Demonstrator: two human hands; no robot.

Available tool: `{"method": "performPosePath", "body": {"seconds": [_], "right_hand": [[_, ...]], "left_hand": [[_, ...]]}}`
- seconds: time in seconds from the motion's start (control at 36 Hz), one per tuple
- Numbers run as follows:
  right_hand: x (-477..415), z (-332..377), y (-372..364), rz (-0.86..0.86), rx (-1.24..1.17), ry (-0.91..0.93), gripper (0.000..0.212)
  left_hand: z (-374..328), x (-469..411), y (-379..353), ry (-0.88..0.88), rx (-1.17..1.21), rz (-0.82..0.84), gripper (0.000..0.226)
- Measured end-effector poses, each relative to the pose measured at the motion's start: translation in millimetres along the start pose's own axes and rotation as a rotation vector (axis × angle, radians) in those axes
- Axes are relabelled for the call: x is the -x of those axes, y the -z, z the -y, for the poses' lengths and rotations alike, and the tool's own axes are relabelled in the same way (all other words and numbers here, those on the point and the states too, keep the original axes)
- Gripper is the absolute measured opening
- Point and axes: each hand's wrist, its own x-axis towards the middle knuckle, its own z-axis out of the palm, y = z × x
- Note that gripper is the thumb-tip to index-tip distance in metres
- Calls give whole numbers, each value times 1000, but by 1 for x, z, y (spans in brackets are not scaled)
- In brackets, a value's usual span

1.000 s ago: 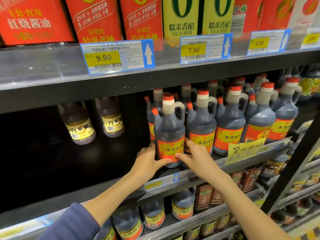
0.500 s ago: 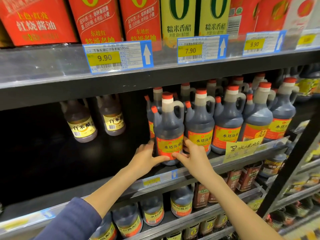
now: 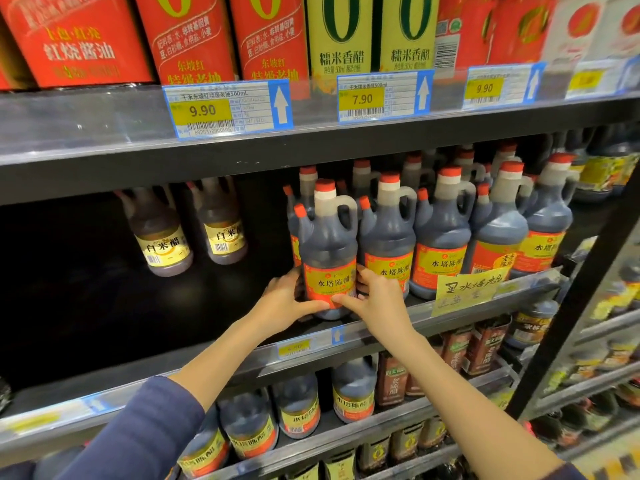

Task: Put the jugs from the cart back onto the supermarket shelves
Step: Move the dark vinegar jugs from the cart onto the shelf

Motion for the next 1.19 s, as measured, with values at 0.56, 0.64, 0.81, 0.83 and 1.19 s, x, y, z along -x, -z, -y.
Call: {"method": "performPosePath", "body": {"seconds": [0.56,0.64,0.81,0.83,1.19], "right_hand": [[7,18,53,448,400,219,50],[13,26,59,499,446,247,44],[40,47,60,572,449,337,34],[46,51,60,589,426,373,34],[160,101,30,921,340,774,50]], "left_hand": [[-44,87,8,210,-375,-19,73],[-48,114,8,252,-438,-42,69],[-50,186,5,375,-561,-100,62],[-51,199,5,405,-579,-95,63],[-62,398,-4,742,-696,-130,65]]}}
